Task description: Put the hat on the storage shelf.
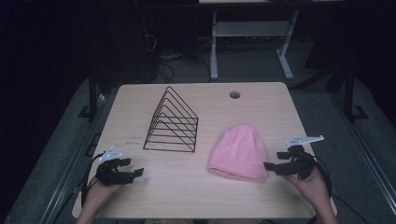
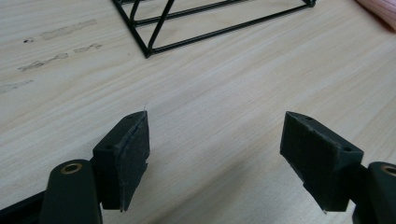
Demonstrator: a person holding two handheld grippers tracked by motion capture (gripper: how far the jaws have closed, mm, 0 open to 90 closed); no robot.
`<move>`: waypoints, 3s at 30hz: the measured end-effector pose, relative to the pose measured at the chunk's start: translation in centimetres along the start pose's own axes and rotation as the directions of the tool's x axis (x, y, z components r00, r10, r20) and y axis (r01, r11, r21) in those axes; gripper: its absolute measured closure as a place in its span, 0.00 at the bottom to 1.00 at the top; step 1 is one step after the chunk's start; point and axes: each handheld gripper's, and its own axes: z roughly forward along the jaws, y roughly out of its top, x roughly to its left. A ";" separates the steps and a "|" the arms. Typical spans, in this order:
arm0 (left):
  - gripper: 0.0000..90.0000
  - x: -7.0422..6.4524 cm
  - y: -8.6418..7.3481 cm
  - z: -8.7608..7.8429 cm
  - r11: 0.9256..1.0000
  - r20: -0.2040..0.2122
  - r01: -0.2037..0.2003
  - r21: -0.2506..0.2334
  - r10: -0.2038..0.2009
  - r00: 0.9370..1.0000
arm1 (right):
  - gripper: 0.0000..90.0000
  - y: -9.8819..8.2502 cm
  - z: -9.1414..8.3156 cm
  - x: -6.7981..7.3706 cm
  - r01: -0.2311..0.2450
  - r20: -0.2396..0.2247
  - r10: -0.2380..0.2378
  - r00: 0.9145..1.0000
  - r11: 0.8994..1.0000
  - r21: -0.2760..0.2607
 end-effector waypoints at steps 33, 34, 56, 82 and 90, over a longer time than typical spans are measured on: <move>0.27 0.3 -0.1 -0.5 1.000 -0.002 0.013 -0.021 -0.013 1.000 | 0.22 10.8 3.8 -2.2 0.071 -0.095 -0.061 0.994 0.993 0.099; 0.27 0.3 -0.1 -0.5 1.000 -0.002 0.013 -0.021 -0.013 1.000 | 0.22 10.8 3.8 -2.2 0.071 -0.095 -0.061 0.994 0.993 0.099; 0.27 0.3 -0.2 -0.6 0.999 0.002 0.020 -0.026 -0.020 1.000 | 0.43 12.4 9.2 -5.4 -0.004 -0.121 0.034 0.992 0.970 0.244; 0.27 0.1 -0.2 -0.4 0.999 0.015 0.024 -0.022 -0.024 1.000 | 0.85 12.0 10.8 -6.1 -0.051 -0.184 0.109 0.977 0.955 0.291; 0.27 0.1 -0.1 -0.5 0.999 0.036 0.030 -0.022 -0.029 0.999 | 0.86 12.5 9.2 -5.5 -0.036 -0.216 0.091 0.972 0.968 0.248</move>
